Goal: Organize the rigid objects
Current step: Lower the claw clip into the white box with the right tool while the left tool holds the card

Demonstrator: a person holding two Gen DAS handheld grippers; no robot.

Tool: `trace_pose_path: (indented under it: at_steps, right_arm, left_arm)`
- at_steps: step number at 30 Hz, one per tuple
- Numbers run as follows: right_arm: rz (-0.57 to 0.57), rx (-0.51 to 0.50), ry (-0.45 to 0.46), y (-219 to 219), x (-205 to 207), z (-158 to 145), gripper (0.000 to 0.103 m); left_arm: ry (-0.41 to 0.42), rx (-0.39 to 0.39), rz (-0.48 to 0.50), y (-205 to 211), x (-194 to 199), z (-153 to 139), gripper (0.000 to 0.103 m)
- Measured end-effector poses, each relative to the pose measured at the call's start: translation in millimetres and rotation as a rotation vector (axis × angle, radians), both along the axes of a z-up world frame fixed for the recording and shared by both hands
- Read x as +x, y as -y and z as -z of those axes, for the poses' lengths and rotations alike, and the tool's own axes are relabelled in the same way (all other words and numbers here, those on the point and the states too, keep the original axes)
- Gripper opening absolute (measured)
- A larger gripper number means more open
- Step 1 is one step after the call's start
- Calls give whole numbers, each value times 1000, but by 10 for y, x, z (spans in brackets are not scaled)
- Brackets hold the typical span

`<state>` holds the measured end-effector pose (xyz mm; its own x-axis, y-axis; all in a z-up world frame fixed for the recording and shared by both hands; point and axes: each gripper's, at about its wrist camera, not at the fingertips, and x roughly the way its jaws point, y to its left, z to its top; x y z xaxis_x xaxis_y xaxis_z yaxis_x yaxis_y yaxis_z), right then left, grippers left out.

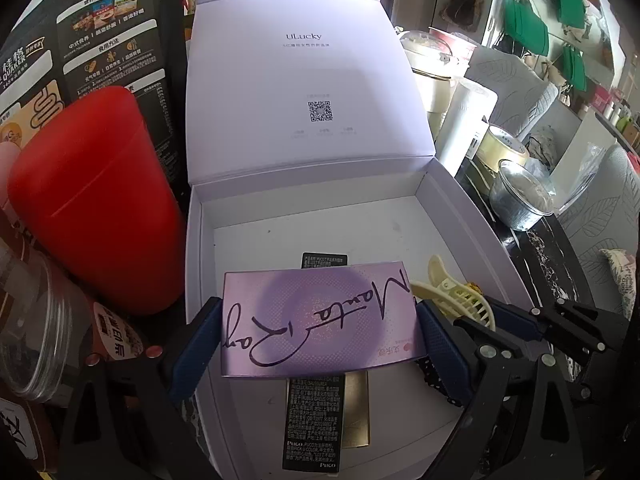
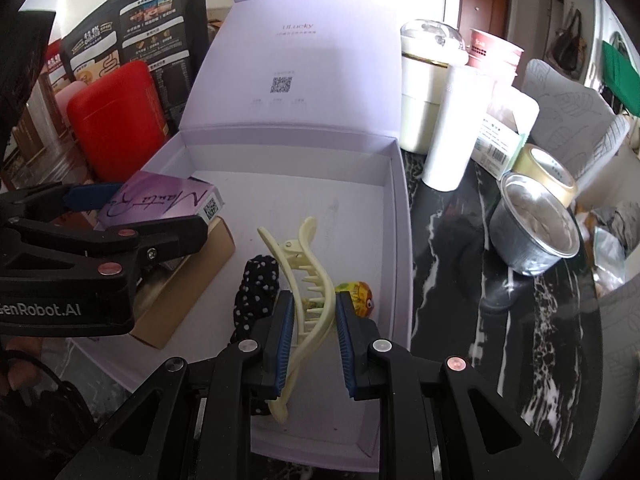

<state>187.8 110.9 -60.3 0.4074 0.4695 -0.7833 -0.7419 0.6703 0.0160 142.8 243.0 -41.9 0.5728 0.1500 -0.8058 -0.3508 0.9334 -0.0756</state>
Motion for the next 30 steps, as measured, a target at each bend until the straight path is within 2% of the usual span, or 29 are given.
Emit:
trace_pose_path:
  at_steps: [8, 14, 26, 30]
  right_arm:
    - [-1, -7, -7, -28, 9, 36, 22]
    - [6, 10, -18, 4, 11, -17, 38]
    - [29, 12, 8, 120, -41, -124, 38]
    - [51, 22, 0, 176, -34, -155, 38]
  left_arm:
    - [-7, -6, -9, -19, 13, -1, 95]
    - [-24, -3, -8, -11, 35, -3, 96]
    - [-52, 14, -13, 19, 76, -11, 96]
    - [-92, -32, -23, -12, 105, 25, 96]
